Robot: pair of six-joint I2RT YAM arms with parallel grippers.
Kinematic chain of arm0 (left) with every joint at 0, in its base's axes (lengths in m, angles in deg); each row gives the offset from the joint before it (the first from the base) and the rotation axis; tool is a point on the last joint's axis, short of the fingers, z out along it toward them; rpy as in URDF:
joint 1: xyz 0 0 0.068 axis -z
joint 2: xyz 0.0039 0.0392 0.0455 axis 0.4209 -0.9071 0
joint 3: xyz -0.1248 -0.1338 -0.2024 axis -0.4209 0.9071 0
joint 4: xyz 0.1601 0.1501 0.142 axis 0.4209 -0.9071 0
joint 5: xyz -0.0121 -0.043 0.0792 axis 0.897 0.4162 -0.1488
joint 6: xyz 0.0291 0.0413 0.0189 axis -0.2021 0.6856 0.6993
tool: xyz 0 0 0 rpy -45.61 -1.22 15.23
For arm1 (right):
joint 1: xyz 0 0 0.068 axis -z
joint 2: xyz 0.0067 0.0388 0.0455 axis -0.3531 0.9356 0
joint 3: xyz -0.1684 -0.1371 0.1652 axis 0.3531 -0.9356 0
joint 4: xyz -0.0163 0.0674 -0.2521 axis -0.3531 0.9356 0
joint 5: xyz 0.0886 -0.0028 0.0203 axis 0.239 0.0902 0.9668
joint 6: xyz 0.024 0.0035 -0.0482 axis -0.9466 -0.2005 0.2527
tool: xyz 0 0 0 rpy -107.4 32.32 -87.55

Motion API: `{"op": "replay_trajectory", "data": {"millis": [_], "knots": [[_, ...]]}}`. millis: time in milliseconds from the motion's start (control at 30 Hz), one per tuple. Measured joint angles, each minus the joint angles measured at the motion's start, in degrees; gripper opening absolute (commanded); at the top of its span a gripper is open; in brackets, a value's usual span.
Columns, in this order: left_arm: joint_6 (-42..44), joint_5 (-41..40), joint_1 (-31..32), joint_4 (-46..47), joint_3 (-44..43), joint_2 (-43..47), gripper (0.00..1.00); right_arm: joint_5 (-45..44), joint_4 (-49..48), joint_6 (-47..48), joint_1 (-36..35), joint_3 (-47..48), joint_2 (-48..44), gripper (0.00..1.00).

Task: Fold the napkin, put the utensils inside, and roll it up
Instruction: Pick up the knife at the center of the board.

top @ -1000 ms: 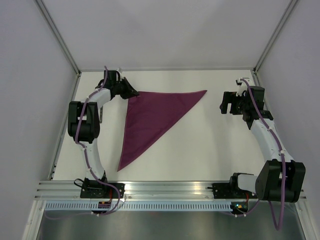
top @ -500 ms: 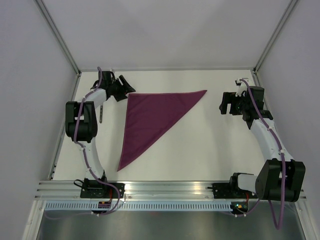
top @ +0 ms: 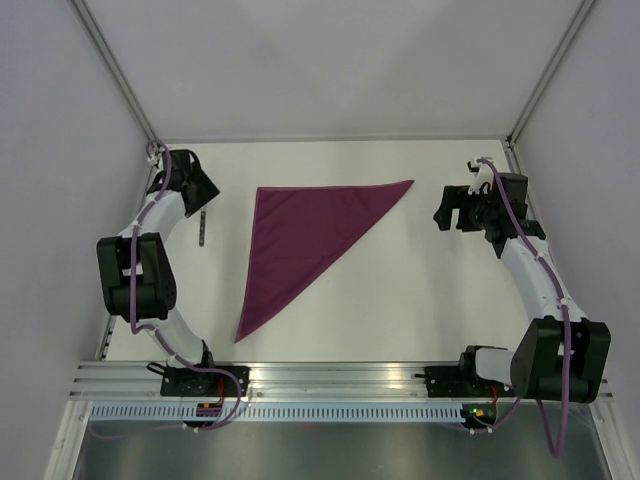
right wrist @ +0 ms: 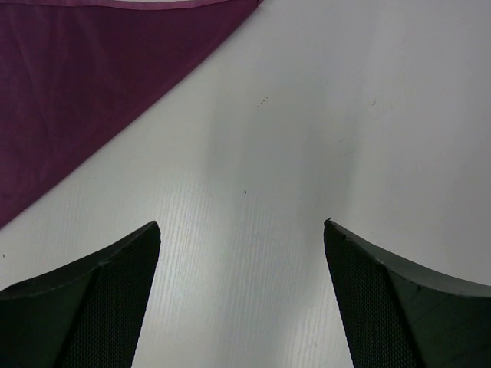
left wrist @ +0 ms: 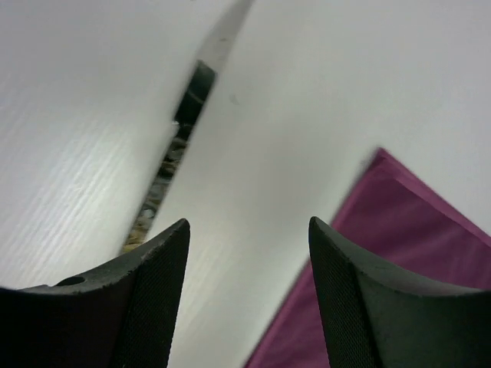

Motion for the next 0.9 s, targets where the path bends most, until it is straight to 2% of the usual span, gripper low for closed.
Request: {"op": "replay_trajectory", "data": {"millis": [200, 600, 900], "knots": [[1.88, -4.96, -2.54, -4.63, 0.24, -2.64, 0.66, 1.29, 0.48, -0.02, 0.00, 0.00, 0.00, 0.91], [6.10, -7.17, -2.32, -10.95, -9.62, -15.06, 0.59, 2.49, 1.27, -0.13, 0.00, 0.00, 0.00, 0.90], [7.96, -7.54, -2.43, -13.27, -11.82, -18.75, 0.45, 2.73, 1.33, -0.11, 0.00, 0.00, 0.00, 0.89]]}}
